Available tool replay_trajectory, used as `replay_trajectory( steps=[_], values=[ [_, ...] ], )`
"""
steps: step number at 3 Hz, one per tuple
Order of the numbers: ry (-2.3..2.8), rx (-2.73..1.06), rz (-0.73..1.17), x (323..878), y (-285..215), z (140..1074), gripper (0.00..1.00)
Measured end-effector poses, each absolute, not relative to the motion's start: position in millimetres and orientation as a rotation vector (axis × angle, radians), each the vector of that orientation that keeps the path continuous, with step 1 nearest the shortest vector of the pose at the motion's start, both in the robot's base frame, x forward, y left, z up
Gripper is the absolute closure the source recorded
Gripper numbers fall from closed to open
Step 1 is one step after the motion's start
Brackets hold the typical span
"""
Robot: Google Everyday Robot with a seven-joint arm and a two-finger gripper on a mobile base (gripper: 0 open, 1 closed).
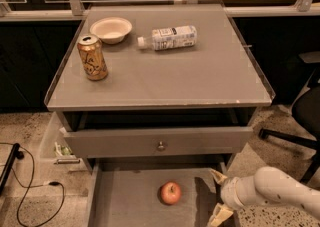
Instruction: Pick apple from middle drawer and place on counter
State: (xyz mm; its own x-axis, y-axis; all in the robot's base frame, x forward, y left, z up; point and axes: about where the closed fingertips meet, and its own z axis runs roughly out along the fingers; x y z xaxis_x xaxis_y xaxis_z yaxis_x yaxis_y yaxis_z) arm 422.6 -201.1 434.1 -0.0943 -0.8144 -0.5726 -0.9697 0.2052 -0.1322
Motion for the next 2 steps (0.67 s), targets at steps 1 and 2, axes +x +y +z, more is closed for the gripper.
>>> replay_trajectory(
  steps=[1,2],
  values=[
    [1.946,-1.643,0.436,415.3,-192.3,409.6,0.00],
    [1.946,-1.643,0.437,415.2,-192.3,409.6,0.00]
  ],
)
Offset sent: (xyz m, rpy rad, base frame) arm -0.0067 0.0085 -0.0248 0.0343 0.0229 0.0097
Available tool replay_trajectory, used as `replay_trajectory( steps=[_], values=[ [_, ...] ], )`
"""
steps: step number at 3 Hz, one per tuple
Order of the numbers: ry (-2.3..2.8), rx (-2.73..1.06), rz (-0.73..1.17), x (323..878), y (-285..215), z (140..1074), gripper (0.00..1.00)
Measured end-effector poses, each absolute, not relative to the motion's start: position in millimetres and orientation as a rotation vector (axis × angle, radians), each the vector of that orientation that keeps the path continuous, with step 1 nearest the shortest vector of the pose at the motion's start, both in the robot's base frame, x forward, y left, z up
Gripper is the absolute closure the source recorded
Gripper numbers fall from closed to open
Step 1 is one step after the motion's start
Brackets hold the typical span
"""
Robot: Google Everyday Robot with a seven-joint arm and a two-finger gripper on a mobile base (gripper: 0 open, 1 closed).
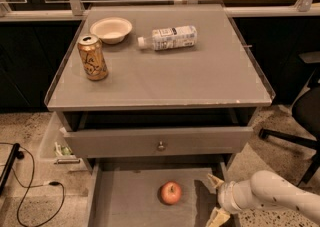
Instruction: Pick apple from middle drawer and place on counter
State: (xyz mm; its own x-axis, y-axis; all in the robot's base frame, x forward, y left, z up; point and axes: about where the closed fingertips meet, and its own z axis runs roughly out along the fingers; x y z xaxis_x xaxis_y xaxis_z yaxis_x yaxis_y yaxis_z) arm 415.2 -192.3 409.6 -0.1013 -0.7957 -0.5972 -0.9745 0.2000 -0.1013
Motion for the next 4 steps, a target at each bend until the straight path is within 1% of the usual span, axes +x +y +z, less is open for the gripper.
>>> replay_trajectory(
  steps=[1,3,4],
  values=[
    [1.905,-1.636,0.490,418,-174,391,0.00],
    [1.727,-1.683,0.663,434,-101,357,0.00],
    [1.661,-1.678,0.720,443,-81,357,0.00]
  ],
)
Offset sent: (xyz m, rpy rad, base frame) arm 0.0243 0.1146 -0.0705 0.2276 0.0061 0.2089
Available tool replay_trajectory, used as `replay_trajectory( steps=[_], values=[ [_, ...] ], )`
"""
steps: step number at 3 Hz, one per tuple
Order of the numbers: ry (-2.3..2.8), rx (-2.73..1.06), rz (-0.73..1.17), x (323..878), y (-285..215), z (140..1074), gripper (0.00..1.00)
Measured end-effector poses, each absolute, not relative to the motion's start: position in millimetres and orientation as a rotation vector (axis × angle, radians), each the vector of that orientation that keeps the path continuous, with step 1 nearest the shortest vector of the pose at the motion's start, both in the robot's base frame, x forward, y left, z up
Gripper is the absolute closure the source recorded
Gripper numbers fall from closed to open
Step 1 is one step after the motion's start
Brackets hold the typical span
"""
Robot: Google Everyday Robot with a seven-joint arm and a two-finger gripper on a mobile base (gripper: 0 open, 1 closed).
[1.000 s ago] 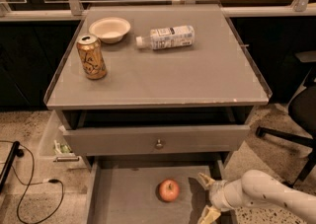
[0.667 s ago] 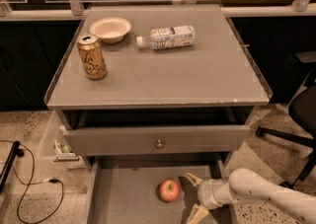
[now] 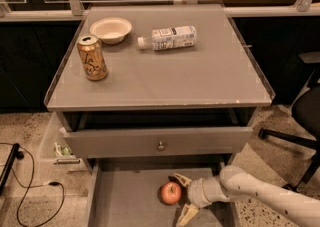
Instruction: Pick apple from middle drawer and place on counter
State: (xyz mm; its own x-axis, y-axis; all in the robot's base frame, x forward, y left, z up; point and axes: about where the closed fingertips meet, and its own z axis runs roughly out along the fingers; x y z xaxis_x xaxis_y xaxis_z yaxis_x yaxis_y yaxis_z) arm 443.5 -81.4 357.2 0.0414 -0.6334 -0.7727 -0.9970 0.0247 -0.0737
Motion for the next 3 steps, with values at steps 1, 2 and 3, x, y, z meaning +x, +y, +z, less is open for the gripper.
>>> replay_trajectory(
  steps=[1,2,3],
  values=[
    [1.654,-1.672,0.753,446.7,-77.3,354.0,0.00],
    [1.654,-1.672,0.753,446.7,-77.2,353.9,0.00],
    [1.654,-1.672,0.753,446.7,-77.2,353.9,0.19]
  ],
)
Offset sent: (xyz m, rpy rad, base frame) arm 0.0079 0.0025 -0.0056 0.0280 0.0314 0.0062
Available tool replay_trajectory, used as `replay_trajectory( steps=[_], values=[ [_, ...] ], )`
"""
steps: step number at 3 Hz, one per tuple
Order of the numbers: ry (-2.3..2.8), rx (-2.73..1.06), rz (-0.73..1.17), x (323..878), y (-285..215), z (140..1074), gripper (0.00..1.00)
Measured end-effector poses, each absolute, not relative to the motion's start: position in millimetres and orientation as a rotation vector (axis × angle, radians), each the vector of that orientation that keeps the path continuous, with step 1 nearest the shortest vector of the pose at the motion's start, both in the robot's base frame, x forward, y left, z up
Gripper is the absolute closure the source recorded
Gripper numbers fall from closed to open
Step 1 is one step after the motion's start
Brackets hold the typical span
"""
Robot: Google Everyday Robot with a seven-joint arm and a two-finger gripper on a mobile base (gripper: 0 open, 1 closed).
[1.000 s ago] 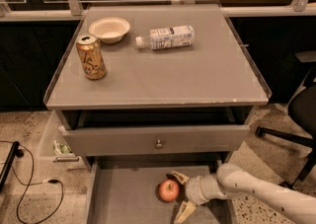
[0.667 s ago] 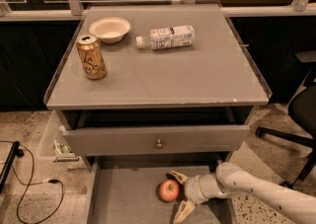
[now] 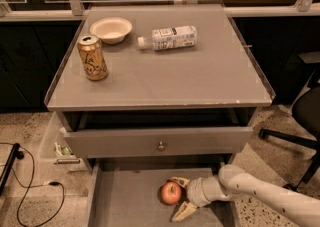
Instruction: Pick apple from middle drawer and place on counter
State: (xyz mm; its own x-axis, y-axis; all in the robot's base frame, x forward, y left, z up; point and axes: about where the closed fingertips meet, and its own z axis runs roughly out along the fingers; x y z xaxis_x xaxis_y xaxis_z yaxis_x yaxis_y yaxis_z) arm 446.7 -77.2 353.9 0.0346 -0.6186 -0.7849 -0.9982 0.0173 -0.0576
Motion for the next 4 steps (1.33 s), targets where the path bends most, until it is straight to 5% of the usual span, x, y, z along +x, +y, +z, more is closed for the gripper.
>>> replay_trajectory(
  steps=[3,4],
  values=[
    [1.654,-1.672,0.753,447,-77,354,0.88],
    [1.683,-1.632,0.783,439,-89,341,1.00]
  ],
)
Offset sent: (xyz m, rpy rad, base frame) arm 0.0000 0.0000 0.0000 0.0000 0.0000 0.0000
